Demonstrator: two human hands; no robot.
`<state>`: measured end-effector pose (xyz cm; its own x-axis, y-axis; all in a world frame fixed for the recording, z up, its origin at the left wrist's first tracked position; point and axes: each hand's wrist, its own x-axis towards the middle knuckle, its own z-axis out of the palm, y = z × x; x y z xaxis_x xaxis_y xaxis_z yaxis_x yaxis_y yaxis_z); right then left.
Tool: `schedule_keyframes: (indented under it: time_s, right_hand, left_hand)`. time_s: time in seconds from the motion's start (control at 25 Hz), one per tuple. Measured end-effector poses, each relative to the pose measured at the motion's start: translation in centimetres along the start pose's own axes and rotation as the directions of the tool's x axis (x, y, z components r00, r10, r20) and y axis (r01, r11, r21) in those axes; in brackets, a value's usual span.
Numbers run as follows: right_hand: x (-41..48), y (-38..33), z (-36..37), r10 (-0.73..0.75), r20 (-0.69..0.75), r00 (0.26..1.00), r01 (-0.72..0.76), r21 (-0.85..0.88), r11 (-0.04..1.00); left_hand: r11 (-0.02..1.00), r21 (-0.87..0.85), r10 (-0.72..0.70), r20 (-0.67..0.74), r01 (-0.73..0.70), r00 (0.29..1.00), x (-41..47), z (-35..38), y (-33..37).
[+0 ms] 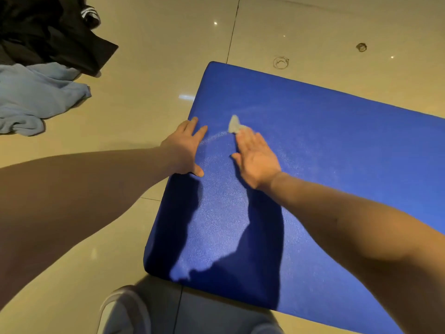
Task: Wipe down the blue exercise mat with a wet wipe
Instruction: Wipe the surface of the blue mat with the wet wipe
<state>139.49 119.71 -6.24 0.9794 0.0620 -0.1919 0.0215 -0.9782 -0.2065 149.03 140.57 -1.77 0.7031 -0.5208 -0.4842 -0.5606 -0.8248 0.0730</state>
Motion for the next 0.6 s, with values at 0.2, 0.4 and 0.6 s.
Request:
schedule_keyframes:
  time_s: [0.2,0.4,0.6]
  right_hand:
    - [1.0,8.4,-1.8,0.447,0.014,0.895,-0.443,-0.105,0.89]
    - [3.9,-0.6,-0.5,0.242,-0.029,0.97,-0.236,0.149,0.96]
    - [4.4,-0.2,-0.6,-0.024,0.025,0.999,0.024,0.02,1.0]
  left_hand:
    - [0.998,-0.066,0.004,0.042,-0.001,0.999,1.5,-0.7,0.0]
    - [0.984,-0.166,-0.077,-0.096,0.06,0.992,4.0,-1.6,-0.8]
    - [0.995,-0.099,-0.017,0.033,0.021,0.999,6.0,-1.7,-1.5]
